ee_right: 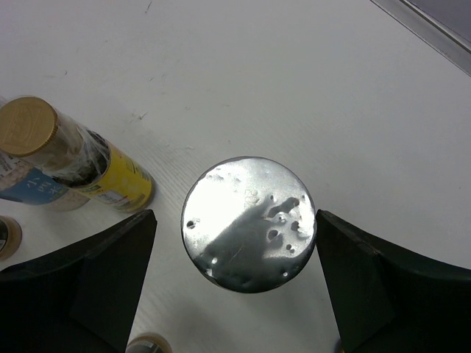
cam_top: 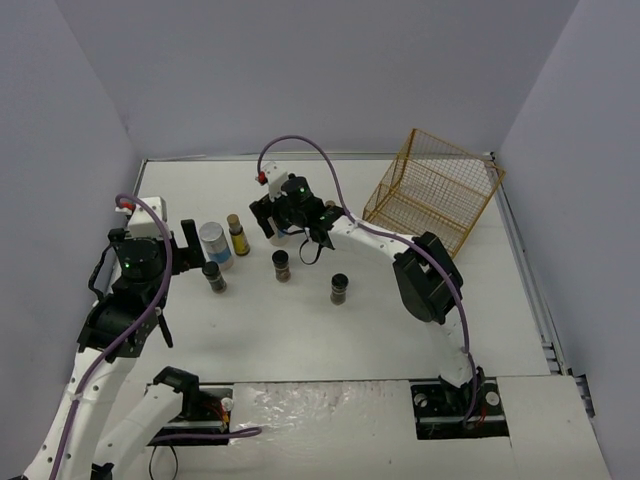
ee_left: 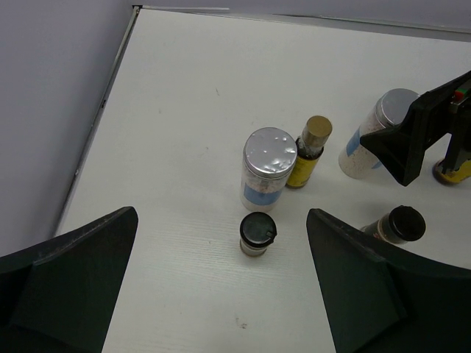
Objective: Organize the condiment bottles
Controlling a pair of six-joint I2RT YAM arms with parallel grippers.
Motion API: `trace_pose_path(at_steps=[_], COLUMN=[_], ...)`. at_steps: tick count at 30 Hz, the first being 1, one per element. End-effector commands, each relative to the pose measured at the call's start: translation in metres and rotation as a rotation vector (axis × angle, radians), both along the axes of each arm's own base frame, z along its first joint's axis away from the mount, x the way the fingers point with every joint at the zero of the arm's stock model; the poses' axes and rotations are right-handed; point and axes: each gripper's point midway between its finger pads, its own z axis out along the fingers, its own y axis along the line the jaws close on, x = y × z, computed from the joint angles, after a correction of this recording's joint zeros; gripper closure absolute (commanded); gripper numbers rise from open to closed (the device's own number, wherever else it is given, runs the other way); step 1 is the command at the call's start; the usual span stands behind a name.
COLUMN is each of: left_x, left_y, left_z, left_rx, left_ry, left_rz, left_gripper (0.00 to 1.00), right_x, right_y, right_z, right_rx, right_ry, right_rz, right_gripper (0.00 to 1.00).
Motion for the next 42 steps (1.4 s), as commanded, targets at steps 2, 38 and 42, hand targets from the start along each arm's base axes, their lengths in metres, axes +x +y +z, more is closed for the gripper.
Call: trace_pose_path(at_steps=[2,38,42], left_x=[0.009,0.006,0.007], left_y=[-0.003,-0.002,-0.003], left_z=[0.018,0.02,0.019], left_rx=[-0.024,-0.026,-0.025], left_ry=[-0.067,-0.077,-0.074], left_rz=[0.009,0.015,0.015], left_gripper=[0.03,0.03,0.03], right_x=[0.02,0.072,0.08], right_y=[0.014,-0.362,-0.393], right_z=[0.048,0.328,0.314], right_rx=[0.101,0.327,0.313], right_ry=[-0.12,-0.5,-0.469], right_rz=[-0.008,-1.077,-1.143], right_gripper=[0.23,1.0,1.0])
